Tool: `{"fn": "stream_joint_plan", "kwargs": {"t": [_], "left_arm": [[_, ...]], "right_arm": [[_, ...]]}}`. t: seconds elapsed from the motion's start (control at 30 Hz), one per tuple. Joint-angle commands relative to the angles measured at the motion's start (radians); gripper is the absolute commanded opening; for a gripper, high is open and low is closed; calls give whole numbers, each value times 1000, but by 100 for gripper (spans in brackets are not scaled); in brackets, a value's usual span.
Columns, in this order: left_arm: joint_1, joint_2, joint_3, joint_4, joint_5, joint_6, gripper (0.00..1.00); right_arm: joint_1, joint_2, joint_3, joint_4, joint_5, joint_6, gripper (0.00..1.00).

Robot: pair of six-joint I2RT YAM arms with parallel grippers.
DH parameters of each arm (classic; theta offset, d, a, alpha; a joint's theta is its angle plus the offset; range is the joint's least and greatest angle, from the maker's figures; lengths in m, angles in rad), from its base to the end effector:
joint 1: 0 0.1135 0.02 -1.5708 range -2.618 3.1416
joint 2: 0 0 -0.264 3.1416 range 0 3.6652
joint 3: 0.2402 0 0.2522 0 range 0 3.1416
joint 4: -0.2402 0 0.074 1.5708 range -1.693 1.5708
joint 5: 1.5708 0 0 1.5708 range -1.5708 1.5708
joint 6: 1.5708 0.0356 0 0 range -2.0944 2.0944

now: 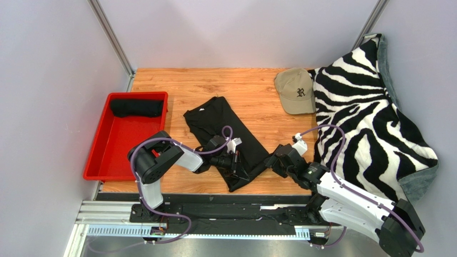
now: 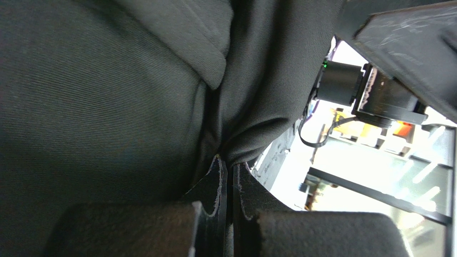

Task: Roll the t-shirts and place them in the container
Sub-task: Roll the T-shirt to the center of the board.

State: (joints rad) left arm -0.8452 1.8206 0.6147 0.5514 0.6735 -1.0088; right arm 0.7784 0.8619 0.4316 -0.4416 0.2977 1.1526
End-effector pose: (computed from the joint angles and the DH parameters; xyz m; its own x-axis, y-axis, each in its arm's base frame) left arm 0.1888 -0.2463 0.0999 -0.9879 0.1170 -0.1015 0.1448 0.4645 -0.8737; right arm 0.1250 0.1086 0.1835 -0.7120 0.5249 -0.4665 0.2801 0.8215 0.4967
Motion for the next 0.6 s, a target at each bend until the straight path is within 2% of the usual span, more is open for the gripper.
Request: {"fn": "stream_joint_plan", "kwargs": {"t": [0.0,0.23,0.57], "left_arm": [[12,25,-10,-31,37,-16,0],[17,23,6,-70,41,13,0],[15,19,34,-136,47,65,0]], "right_arm": [[16,43,9,78,44,30,51],[18,166,91,41,50,12,54],[10,324,268,-120,95,-22,54]]}}
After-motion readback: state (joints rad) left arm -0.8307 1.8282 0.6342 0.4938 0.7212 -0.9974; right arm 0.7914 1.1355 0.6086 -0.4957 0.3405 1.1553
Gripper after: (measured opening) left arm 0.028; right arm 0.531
